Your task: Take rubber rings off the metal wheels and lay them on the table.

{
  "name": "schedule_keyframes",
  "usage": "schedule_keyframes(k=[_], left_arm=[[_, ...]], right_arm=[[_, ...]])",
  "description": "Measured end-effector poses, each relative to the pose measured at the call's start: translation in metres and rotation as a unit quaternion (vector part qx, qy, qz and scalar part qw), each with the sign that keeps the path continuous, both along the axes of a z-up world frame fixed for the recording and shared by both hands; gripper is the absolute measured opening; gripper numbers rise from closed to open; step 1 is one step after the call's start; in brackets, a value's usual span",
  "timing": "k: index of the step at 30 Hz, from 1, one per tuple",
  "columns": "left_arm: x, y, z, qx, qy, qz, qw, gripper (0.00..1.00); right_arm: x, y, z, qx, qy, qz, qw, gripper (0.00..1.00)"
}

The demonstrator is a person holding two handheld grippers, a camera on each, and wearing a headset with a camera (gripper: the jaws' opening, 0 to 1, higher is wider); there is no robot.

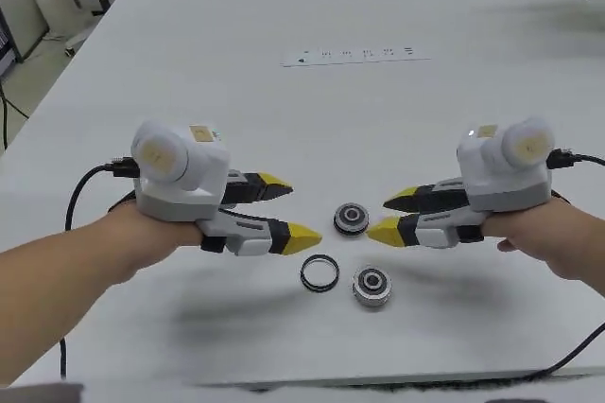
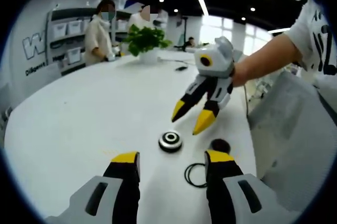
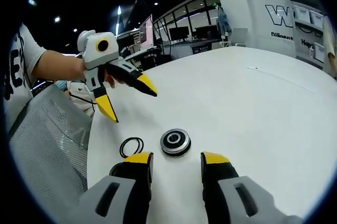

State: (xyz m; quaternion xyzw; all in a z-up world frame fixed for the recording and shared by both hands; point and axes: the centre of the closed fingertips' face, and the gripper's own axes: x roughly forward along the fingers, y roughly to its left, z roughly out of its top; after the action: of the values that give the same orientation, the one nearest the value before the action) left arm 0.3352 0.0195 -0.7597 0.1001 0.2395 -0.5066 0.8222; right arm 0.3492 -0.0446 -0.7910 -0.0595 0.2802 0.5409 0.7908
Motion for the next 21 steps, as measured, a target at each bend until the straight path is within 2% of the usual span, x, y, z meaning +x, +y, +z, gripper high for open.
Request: schedule_keyframes(k=[12, 21], left_arm=[[0.009, -0.013, -0.010, 0.000, 0.011, -0.004, 0.9999, 0.46], [0.012, -0.026, -0.020, 0.012, 0.012, -0.019, 0.9997, 0.42]], right_arm=[[-0.001, 0.007, -0.006, -0.002, -0.004, 0.011, 0.9999, 0.34], [0.000, 0.004, -0.009, -0.002, -0.003, 0.010, 0.9999, 0.33]])
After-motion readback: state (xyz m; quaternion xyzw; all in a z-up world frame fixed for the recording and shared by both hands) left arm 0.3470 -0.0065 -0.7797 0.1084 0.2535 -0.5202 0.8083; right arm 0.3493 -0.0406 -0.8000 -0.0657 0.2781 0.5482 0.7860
